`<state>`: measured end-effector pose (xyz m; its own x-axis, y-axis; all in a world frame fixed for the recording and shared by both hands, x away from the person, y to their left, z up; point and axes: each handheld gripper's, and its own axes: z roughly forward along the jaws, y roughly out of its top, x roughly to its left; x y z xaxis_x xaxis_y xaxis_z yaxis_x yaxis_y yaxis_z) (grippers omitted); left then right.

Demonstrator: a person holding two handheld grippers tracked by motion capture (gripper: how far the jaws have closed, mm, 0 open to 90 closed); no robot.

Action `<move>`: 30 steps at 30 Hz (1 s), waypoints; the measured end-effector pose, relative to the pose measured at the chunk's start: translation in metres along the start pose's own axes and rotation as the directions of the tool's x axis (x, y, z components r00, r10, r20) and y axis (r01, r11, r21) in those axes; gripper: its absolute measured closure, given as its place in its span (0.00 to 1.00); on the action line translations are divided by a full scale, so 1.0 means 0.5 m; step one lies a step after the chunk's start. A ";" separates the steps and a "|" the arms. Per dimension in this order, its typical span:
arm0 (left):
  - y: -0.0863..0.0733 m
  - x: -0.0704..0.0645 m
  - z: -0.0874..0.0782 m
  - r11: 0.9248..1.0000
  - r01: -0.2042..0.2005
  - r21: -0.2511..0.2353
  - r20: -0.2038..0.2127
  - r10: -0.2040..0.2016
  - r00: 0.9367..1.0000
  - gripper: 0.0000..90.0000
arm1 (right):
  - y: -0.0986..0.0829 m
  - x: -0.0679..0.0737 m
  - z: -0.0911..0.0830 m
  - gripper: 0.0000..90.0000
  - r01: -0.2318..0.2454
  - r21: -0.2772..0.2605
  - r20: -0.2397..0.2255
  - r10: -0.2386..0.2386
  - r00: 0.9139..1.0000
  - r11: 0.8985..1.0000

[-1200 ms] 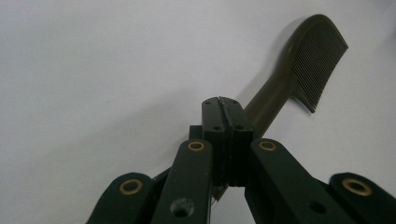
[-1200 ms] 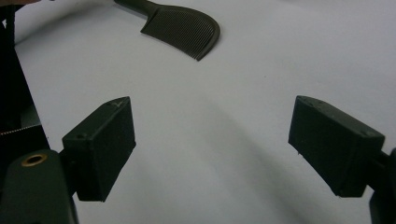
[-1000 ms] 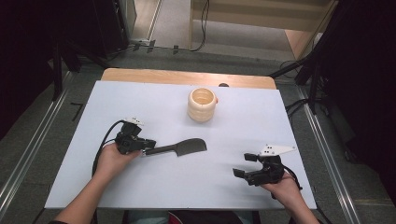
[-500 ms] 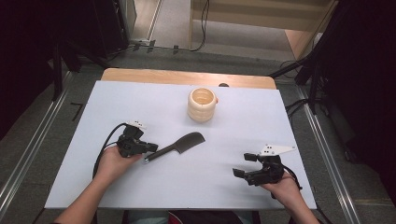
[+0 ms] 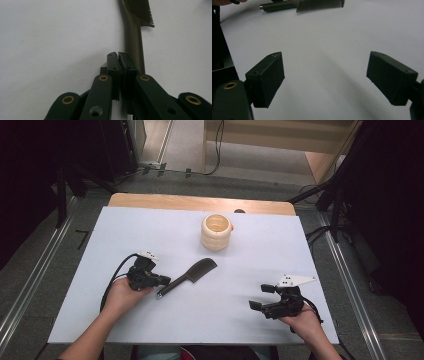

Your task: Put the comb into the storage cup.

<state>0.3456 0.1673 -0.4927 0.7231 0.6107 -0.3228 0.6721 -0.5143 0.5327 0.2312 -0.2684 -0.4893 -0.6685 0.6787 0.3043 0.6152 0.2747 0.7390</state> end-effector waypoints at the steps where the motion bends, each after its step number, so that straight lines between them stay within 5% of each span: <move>1: 0.000 0.001 0.000 1.000 0.001 -0.001 -0.004 -0.001 1.000 0.97 | 0.000 0.000 0.000 0.14 -0.003 0.000 0.000 0.003 1.000 1.000; 12: 0.002 0.006 -0.031 0.996 0.021 -0.082 0.001 -0.021 1.000 0.84 | 0.000 0.000 0.000 0.14 0.002 0.002 -0.001 -0.002 1.000 1.000; 23: -0.011 -0.026 -0.081 0.978 0.055 -0.201 0.107 -0.034 0.994 0.48 | -0.001 0.000 0.001 0.14 0.005 0.004 -0.001 -0.005 1.000 1.000; 30: -0.031 -0.046 -0.092 0.975 0.022 -0.221 0.121 0.005 0.993 0.42 | -0.001 0.001 0.002 0.14 0.005 0.009 -0.005 -0.004 1.000 1.000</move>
<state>0.3112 0.1889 -0.4575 0.7404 0.5309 -0.4122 0.6361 -0.3554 0.6849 0.2309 -0.2673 -0.4899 -0.6732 0.6742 0.3038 0.6160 0.2841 0.7347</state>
